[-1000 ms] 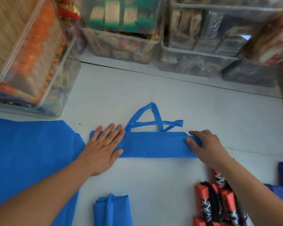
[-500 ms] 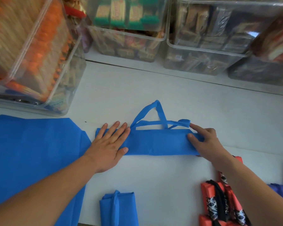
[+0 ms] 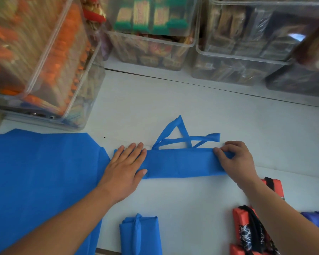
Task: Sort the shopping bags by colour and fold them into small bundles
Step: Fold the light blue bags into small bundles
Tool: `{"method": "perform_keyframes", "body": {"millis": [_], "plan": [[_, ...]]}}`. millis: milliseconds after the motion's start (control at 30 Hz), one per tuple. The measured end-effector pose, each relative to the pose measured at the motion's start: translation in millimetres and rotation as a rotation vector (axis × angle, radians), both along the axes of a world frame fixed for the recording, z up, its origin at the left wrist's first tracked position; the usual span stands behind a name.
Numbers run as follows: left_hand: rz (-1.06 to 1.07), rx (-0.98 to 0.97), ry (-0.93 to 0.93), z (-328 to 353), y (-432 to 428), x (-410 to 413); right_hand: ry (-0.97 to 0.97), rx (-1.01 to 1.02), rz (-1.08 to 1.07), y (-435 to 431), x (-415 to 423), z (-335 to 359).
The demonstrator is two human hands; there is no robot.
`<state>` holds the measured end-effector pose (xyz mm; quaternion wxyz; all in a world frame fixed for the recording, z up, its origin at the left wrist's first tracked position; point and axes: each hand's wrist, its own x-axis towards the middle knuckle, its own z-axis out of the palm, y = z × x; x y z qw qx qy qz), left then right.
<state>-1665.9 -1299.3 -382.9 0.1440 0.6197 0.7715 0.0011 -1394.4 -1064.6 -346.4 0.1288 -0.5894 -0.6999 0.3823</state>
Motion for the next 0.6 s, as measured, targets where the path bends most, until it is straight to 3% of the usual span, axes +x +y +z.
{"method": "perform_keyframes", "body": {"millis": [167,267,433,533,600], "plan": [[-0.027,-0.016,0.007,-11,-11,2,-0.406,0.308,0.151,-3,-2,-24],[-0.030,-0.003,-0.021,-12,-9,-1,-0.418,0.423,0.136,-5,0,-40],[0.015,0.113,-0.136,-12,-8,-3,-0.371,0.411,0.115,-5,2,-51],[0.110,0.266,-0.136,-6,-14,-4,-0.359,0.423,0.120,-5,0,-52],[0.200,0.252,-0.126,0,-15,-5,-0.368,0.435,0.126,-2,-1,-52]]}}
